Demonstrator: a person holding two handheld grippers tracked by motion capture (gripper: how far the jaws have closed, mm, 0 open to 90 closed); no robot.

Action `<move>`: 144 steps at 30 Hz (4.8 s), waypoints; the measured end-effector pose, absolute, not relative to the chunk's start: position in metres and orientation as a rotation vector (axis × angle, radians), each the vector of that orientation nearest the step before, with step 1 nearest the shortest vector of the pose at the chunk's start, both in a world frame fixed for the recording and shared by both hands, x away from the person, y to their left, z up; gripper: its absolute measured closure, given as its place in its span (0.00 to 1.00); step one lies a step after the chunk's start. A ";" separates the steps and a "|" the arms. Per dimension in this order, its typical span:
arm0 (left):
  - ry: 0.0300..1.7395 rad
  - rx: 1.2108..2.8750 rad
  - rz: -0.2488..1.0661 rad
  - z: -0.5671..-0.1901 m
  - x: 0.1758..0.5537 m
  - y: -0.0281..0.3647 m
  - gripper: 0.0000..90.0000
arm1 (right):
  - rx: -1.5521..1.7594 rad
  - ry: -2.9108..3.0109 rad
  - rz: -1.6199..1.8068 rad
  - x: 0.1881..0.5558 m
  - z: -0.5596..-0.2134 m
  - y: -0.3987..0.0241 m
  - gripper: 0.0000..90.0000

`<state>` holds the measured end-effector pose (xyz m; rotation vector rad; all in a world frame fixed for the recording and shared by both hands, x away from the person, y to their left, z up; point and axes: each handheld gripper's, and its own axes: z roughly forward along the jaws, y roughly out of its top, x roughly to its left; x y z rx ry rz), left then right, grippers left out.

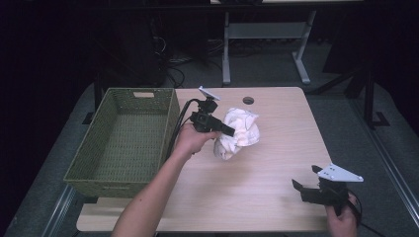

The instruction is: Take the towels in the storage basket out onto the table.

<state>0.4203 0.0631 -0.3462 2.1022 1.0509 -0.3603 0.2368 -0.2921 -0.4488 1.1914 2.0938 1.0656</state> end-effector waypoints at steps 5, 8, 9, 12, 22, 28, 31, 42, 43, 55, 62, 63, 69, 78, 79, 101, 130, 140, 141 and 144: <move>1.062 2.076 -0.386 -0.360 0.420 0.051 0.81 | 1.199 2.096 1.066 0.237 -0.449 -0.291 0.15; 1.078 2.077 -0.392 -0.368 0.422 0.046 0.81 | 1.190 2.100 1.062 0.237 -0.450 -0.291 0.15; 1.080 2.083 -0.393 -0.371 0.422 0.045 0.81 | 1.190 2.100 1.062 0.237 -0.450 -0.291 0.15; 1.096 2.077 -0.404 -0.381 0.424 0.041 0.81 | 1.192 2.099 1.060 0.237 -0.450 -0.291 0.15; 1.168 2.062 -0.418 -0.412 0.423 0.031 0.81 | 1.197 2.107 1.053 0.238 -0.452 -0.291 0.15; 1.197 2.052 -0.411 -0.424 0.424 0.032 0.80 | 1.191 2.112 1.048 0.239 -0.453 -0.290 0.15; 1.203 2.040 -0.400 -0.425 0.424 0.033 0.80 | 1.192 2.114 1.046 0.239 -0.453 -0.290 0.15; 1.220 2.015 -0.390 -0.429 0.424 0.029 0.75 | 1.189 2.120 1.043 0.240 -0.454 -0.289 0.15; 1.218 2.017 -0.393 -0.429 0.424 0.029 0.75 | 1.189 2.120 1.043 0.240 -0.454 -0.289 0.15; 1.228 1.996 -0.364 -0.425 0.422 0.033 0.61 | 1.197 2.127 1.040 0.240 -0.455 -0.289 0.15; 1.202 1.989 -0.335 -0.419 0.417 0.036 0.54 | 1.192 2.126 1.040 0.239 -0.455 -0.288 0.15; 1.196 1.997 -0.333 -0.419 0.416 0.037 0.53 | 1.192 2.125 1.039 0.239 -0.455 -0.288 0.15; 1.147 2.011 -0.312 -0.414 0.410 0.041 0.49 | 1.198 2.126 1.034 0.239 -0.456 -0.288 0.15; 1.106 2.006 -0.280 -0.405 0.400 0.051 0.42 | 1.199 2.127 1.023 0.239 -0.457 -0.287 0.15; 1.102 2.001 -0.281 -0.404 0.399 0.052 0.41 | 1.198 2.128 1.021 0.239 -0.457 -0.287 0.15; 1.016 2.020 -0.243 -0.396 0.368 0.069 0.32 | 1.202 2.128 1.012 0.240 -0.458 -0.287 0.15; 0.912 1.996 -0.264 -0.414 0.319 0.090 0.27 | 1.210 2.121 1.010 0.239 -0.458 -0.287 0.15; 0.890 2.011 -0.249 -0.420 0.301 0.097 0.27 | 1.208 2.122 1.010 0.239 -0.459 -0.287 0.15; 0.888 2.011 -0.242 -0.421 0.299 0.098 0.27 | 1.209 2.123 1.009 0.239 -0.459 -0.287 0.15; 0.882 2.006 -0.239 -0.423 0.295 0.101 0.27 | 1.209 2.123 1.012 0.239 -0.459 -0.287 0.15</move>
